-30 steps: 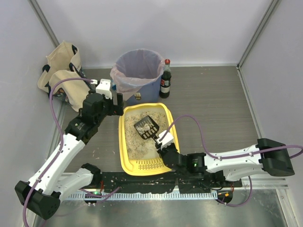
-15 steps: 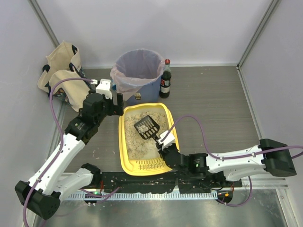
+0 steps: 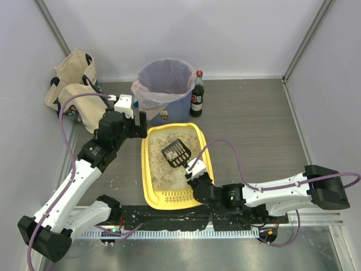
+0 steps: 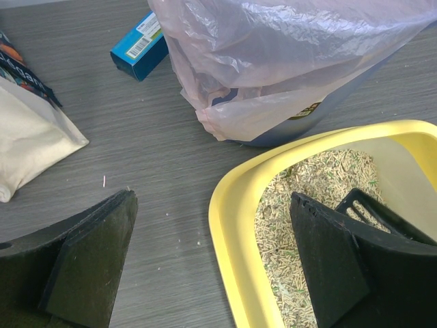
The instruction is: Clean the litter box
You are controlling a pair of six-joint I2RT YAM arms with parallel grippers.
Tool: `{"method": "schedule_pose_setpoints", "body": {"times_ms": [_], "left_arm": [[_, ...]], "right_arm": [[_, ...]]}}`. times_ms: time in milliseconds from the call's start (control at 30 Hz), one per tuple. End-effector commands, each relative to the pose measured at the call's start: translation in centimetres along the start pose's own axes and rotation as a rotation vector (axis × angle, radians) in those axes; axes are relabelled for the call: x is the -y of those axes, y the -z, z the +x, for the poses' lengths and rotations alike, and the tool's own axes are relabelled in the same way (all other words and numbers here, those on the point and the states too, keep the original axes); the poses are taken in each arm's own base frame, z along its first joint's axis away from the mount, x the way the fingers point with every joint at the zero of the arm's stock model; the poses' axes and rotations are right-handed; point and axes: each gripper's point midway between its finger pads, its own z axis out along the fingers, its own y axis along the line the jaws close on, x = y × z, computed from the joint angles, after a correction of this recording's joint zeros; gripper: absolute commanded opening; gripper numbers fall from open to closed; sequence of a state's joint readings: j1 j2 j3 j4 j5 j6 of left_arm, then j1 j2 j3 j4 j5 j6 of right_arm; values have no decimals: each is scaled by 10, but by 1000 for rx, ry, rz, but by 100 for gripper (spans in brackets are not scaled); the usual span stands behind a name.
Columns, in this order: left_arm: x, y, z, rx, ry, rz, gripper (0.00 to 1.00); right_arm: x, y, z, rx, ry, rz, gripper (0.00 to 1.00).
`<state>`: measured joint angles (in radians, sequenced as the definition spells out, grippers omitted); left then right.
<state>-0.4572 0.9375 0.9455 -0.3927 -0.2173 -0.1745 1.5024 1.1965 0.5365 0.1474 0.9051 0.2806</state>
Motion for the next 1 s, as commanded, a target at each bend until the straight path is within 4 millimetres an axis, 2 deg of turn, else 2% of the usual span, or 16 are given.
{"method": "schedule_pose_setpoints", "body": {"times_ms": [0, 67, 100, 200, 233, 300, 367, 467, 567, 633, 700, 733, 800, 867, 900, 967], "left_arm": [[2, 1, -14, 59, 8, 7, 98], [2, 1, -13, 56, 9, 9, 98], [3, 0, -14, 58, 9, 10, 98], [3, 1, -14, 56, 7, 11, 98], [2, 1, -14, 56, 8, 8, 98], [1, 1, -13, 58, 8, 7, 98], [2, 0, -13, 55, 7, 8, 98], [3, 0, -13, 54, 9, 11, 98], [3, 0, -13, 55, 10, 14, 98], [4, -1, -12, 49, 11, 16, 98], [4, -1, -12, 46, 10, 16, 98], [4, -1, -11, 46, 10, 18, 98], [3, 0, -12, 51, 11, 14, 98], [3, 0, -12, 52, 12, 14, 98], [4, 0, -12, 52, 11, 15, 98], [4, -1, -11, 46, 10, 14, 98]], "right_arm": [[9, 6, -26, 81, -80, 31, 1], [-20, 6, -27, 98, -113, -118, 1], [-19, 4, -25, 78, -97, -94, 1], [22, 2, -18, 55, -56, 162, 2], [22, 3, -15, 69, -92, 134, 2], [-6, 8, -18, 87, -174, -59, 1], [-11, 8, -17, 84, -203, -86, 1], [31, 11, -14, 73, -191, 137, 1], [-1, 19, -32, 133, -241, -104, 1], [-11, 13, -25, 50, -129, -93, 1], [11, 10, -13, -16, -27, 61, 1], [21, 9, -20, 13, -40, 123, 1], [3, 11, -44, 101, -122, -2, 1], [-21, 13, -33, 98, -112, -149, 1], [-17, 10, -22, 52, -69, -120, 1], [-3, 6, -28, 34, -52, 8, 1]]}}
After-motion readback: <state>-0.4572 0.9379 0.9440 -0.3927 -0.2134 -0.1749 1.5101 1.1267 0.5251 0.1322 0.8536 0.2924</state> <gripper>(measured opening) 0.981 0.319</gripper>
